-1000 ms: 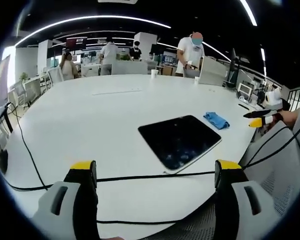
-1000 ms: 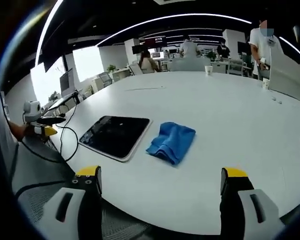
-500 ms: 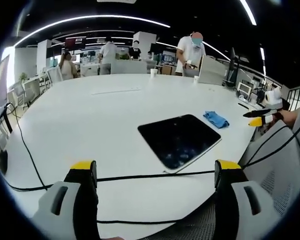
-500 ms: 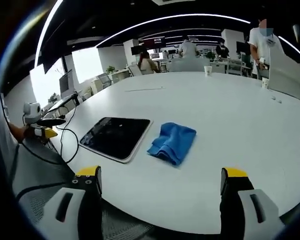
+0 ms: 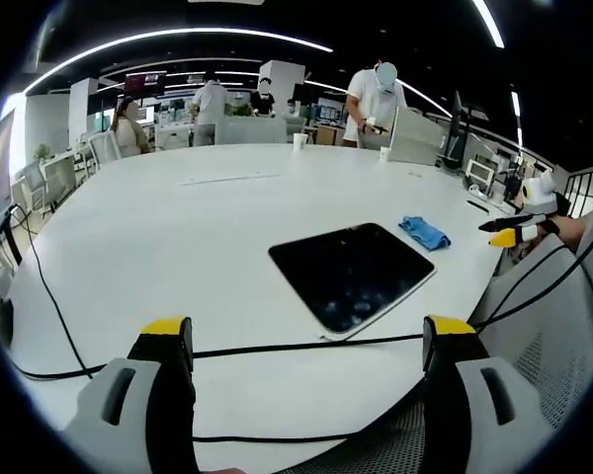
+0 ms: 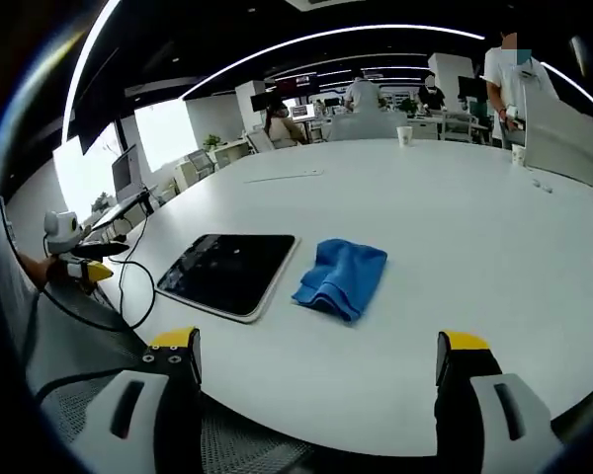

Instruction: Wipe the mirror surface with the cleaning cloth until all visible marks leave the cleaned area.

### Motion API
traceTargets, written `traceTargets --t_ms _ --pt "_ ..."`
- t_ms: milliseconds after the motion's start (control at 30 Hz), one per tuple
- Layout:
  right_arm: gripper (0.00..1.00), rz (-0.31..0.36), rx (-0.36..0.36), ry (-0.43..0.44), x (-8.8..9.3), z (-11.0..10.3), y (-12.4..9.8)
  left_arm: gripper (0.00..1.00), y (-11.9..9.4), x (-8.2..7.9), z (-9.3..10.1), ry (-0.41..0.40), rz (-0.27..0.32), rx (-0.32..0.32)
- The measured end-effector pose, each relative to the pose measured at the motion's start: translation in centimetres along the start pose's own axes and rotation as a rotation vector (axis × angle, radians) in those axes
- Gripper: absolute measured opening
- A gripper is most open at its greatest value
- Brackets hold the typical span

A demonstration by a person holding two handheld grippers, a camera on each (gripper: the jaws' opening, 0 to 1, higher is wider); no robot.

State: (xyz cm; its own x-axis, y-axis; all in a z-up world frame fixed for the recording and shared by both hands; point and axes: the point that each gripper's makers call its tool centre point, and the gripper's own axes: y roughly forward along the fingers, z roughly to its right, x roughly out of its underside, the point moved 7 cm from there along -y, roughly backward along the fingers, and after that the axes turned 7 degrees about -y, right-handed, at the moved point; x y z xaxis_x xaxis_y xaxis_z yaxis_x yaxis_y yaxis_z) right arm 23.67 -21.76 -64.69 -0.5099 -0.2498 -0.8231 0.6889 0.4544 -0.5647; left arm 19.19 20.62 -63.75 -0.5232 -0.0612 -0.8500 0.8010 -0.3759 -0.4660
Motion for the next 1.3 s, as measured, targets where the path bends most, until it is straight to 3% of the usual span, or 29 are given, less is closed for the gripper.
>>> traceTargets --t_ms 333,1300 --pt "0.98 -0.009 0.013 -0.022 -0.4 1.0 0.5 0.96 -0.3 0.0 -0.6 0.003 -0.001 -0.055" --pt "0.98 -0.039 -0.021 -0.039 -0.2 1.9 0.9 0.96 -0.5 0.1 -0.7 -0.005 -0.009 -0.075"
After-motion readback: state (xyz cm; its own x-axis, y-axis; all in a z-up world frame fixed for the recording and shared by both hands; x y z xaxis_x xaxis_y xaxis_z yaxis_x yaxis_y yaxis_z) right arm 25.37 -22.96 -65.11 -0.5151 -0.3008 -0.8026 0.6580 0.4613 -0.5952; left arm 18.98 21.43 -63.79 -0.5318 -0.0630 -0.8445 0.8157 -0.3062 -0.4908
